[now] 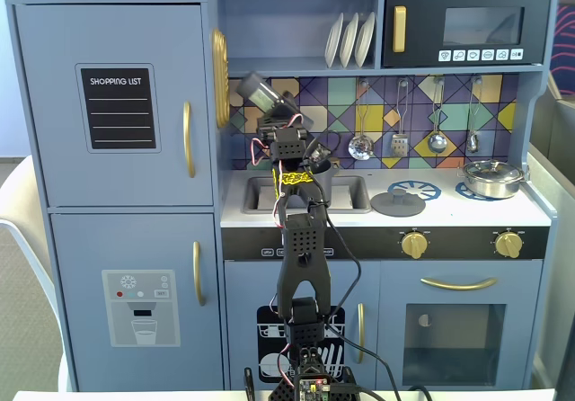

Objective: Put salt in the gray recipient

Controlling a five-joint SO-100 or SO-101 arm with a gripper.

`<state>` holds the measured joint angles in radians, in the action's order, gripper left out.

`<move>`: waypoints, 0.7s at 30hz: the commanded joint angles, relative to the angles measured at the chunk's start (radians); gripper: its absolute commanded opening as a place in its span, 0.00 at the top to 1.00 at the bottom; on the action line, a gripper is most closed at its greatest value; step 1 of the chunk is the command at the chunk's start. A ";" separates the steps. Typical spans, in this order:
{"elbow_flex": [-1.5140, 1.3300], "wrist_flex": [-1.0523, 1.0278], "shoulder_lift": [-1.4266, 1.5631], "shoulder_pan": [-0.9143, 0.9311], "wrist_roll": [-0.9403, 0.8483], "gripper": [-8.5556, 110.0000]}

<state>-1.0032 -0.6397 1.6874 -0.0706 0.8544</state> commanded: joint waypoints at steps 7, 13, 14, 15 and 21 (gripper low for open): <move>-0.187 0.052 0.137 0.071 0.017 0.93; -0.311 0.103 0.199 0.083 0.000 0.93; -0.293 0.112 0.196 0.077 -0.015 0.93; -0.262 0.118 0.189 0.072 -0.041 0.93; -0.037 0.104 0.100 0.124 -0.262 0.93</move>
<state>-1.2134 -0.5553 1.7794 -0.0015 0.7332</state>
